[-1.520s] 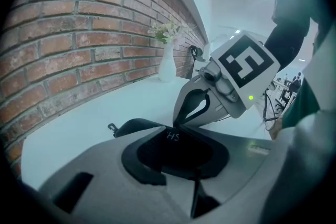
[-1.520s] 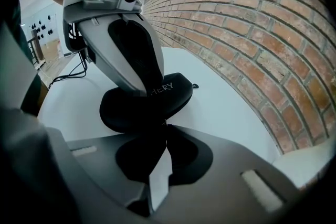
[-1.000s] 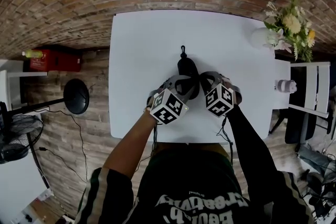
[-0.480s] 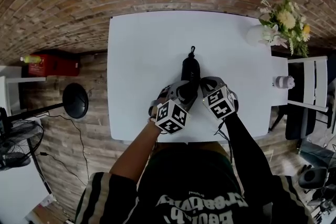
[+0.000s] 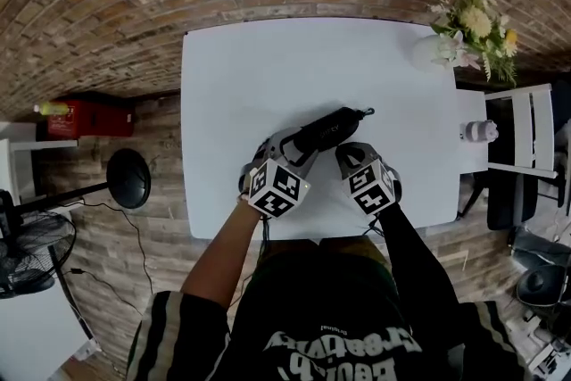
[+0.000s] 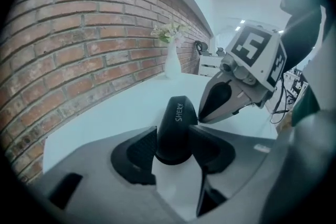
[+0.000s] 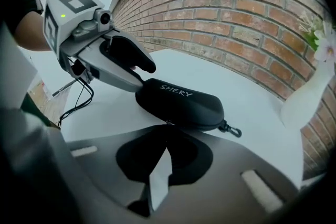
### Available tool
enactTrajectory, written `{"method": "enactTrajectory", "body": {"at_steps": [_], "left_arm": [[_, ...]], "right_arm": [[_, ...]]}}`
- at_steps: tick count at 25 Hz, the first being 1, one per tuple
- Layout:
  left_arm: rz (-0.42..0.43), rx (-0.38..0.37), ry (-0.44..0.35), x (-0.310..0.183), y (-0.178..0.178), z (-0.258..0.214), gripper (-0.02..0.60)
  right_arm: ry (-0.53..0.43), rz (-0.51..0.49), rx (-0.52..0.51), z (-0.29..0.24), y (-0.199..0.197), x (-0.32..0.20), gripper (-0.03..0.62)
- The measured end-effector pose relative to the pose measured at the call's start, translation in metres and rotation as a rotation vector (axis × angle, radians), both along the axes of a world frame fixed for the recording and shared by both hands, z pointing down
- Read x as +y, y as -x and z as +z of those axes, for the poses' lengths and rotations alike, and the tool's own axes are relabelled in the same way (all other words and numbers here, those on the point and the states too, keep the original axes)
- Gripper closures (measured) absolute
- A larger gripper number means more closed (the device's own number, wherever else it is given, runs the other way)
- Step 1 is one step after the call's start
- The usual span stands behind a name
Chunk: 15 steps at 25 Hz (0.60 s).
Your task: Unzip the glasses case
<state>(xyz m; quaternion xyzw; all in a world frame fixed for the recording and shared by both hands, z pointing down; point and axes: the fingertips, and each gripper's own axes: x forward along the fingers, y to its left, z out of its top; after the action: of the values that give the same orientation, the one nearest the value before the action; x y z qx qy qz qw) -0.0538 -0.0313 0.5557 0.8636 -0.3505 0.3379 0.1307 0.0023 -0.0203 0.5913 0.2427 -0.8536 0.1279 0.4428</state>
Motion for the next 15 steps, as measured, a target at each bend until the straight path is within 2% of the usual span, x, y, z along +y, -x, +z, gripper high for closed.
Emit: {"method": "enactTrajectory", "body": {"at_steps": [6,11,15], "left_arm": [[0.013,-0.003,0.017,0.005,0.001,0.002,0.405],[0.085,0.025,0.027,0.009,-0.021,-0.004,0.411],[0.082,0.02,0.038,0.004,-0.024,0.004,0.438]], "right_arm": [[0.009,-0.027,-0.001,0.003,0.007,0.02,0.58],[0.009,-0.015,-0.001,0.006,0.006,0.021,0.58],[-0.002,-0.014,-0.002,0.004,0.006,0.02,0.58]]}}
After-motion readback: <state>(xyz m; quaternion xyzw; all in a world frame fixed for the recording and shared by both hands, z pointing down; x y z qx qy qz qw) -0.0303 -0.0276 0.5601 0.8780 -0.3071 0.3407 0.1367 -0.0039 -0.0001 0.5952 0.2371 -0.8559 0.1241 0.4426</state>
